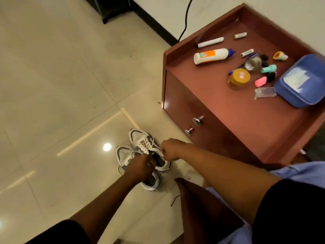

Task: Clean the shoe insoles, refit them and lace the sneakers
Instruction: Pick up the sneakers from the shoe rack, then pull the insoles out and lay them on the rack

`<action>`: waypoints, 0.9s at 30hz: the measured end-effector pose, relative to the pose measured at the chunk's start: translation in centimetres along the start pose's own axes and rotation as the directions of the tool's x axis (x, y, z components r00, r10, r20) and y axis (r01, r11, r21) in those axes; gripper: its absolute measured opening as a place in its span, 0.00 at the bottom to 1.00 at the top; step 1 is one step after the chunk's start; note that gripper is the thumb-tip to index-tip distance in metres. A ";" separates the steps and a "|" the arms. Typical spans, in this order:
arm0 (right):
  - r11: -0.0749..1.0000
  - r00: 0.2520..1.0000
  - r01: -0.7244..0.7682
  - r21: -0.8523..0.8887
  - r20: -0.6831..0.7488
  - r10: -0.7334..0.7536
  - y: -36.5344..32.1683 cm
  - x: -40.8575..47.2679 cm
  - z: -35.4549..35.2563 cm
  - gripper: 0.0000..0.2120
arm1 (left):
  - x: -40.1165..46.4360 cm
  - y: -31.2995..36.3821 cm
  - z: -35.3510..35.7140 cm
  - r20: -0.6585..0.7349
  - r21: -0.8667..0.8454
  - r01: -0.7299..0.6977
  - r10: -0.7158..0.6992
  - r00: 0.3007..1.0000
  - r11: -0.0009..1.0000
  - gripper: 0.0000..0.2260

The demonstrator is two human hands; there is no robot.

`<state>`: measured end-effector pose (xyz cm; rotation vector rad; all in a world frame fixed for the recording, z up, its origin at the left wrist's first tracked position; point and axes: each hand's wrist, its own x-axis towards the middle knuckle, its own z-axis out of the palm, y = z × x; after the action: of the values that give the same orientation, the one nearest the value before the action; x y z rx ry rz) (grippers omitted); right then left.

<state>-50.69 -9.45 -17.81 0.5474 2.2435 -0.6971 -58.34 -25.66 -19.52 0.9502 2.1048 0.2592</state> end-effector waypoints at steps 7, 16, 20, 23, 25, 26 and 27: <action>0.999 0.974 0.050 0.019 -0.222 -0.044 2.2 -10.6 -6.7 0.14 | -1.7 10.2 -6.4 -0.040 0.185 -0.290 0.302 0.953 0.939 0.10; 0.982 0.798 -0.089 0.164 -0.578 0.169 8.0 -30.5 -8.8 0.11 | -7.6 26.4 -8.7 -0.006 0.461 -0.631 0.714 0.701 0.624 0.10; 0.930 0.649 -0.198 0.308 -0.670 0.360 10.7 -38.8 -6.7 0.09 | -10.5 33.9 -7.7 0.092 0.415 -0.771 0.821 0.564 0.483 0.08; 0.879 0.551 -0.290 0.380 -0.685 0.477 13.2 -43.1 -4.3 0.10 | -12.1 38.0 -6.1 0.164 0.381 -0.828 0.851 0.499 0.412 0.09; 0.828 0.501 -0.341 0.446 -0.658 0.561 15.0 -44.9 -2.2 0.10 | -12.8 40.4 -4.4 0.196 0.378 -0.845 0.859 0.473 0.379 0.10; 0.803 0.492 -0.366 0.471 -0.634 0.596 15.7 -45.3 -1.4 0.10 | -13.0 41.4 -3.5 0.203 0.386 -0.846 0.860 0.467 0.368 0.11; 0.775 0.487 -0.394 0.494 -0.604 0.631 16.6 -45.8 -0.4 0.11 | -13.2 42.7 -2.3 0.219 0.403 -0.842 0.856 0.469 0.358 0.11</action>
<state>-11.54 -4.58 10.73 1.8981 2.4511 -0.5102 -31.61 -4.93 9.75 2.3512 1.4779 0.2797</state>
